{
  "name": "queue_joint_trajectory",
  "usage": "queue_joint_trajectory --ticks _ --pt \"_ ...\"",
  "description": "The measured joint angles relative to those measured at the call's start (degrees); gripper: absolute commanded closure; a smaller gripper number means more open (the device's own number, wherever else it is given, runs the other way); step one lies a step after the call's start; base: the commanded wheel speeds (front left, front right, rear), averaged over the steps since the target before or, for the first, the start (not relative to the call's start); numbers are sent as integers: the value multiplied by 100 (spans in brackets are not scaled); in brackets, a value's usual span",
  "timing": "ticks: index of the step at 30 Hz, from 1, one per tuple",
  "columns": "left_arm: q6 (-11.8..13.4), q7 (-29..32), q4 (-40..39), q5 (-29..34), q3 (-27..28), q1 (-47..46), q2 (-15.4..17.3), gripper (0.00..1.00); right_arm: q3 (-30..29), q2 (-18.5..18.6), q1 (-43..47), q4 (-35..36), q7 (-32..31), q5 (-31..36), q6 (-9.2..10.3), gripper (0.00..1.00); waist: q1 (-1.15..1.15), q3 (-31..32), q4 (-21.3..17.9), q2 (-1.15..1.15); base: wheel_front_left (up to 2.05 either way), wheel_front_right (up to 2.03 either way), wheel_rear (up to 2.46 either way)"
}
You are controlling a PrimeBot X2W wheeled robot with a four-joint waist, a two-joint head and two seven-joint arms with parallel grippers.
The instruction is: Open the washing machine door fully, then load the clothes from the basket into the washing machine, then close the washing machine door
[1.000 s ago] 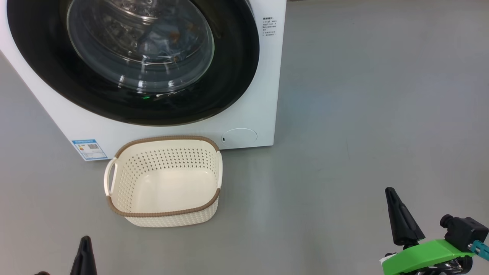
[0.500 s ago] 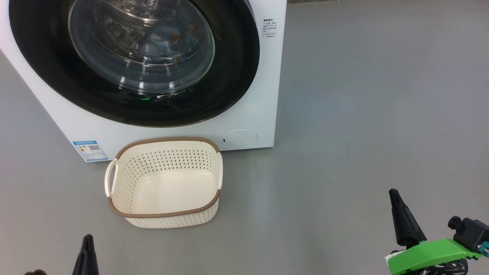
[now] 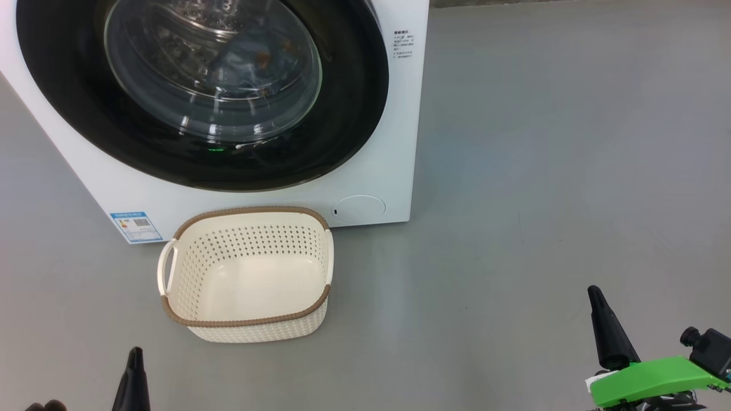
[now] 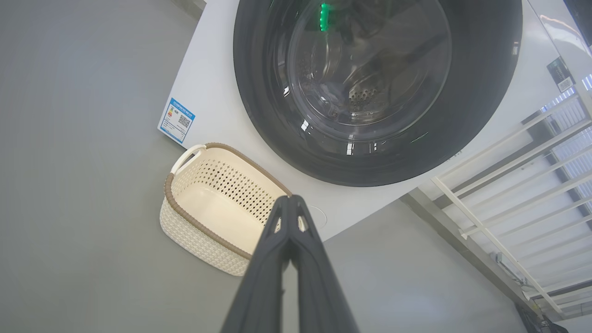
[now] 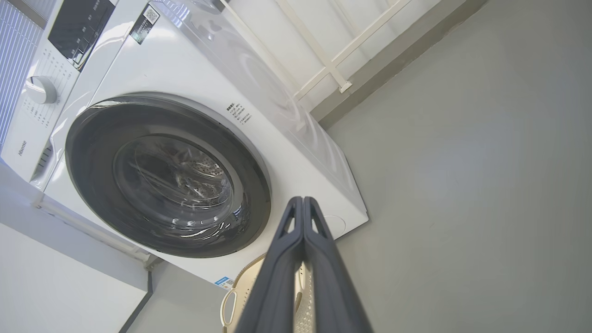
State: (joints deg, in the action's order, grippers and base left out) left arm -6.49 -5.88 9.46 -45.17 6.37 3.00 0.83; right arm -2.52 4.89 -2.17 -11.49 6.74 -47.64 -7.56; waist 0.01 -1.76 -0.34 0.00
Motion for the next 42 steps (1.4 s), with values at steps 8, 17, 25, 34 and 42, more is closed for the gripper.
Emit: queue_joint_trajectory --ticks 8,17,25,34,42 --pt "-1 146 65 -519 -12 -9 7 100 -21 -11 -3 -37 -141 -521 0 100 0 18 4 0 0 0 0" --pt "-18 296 137 -1091 -26 -121 10 100 -48 -34 -23 -84 -272 -1066 0 100 0 38 8 0 0 0 0" --pt "-33 443 196 -1606 -38 -217 15 100 -118 -69 -27 -126 -423 -1567 1 100 0 55 12 0 0 0 0" --pt "-34 555 267 -2124 -51 -283 20 100 -181 -83 -30 -172 -527 -2060 1 100 0 73 15 0 0 0 0" --pt "-34 692 328 -2615 -66 -332 27 100 -205 -98 -42 -218 -673 -2536 1 100 0 90 19 0 0 0 0"
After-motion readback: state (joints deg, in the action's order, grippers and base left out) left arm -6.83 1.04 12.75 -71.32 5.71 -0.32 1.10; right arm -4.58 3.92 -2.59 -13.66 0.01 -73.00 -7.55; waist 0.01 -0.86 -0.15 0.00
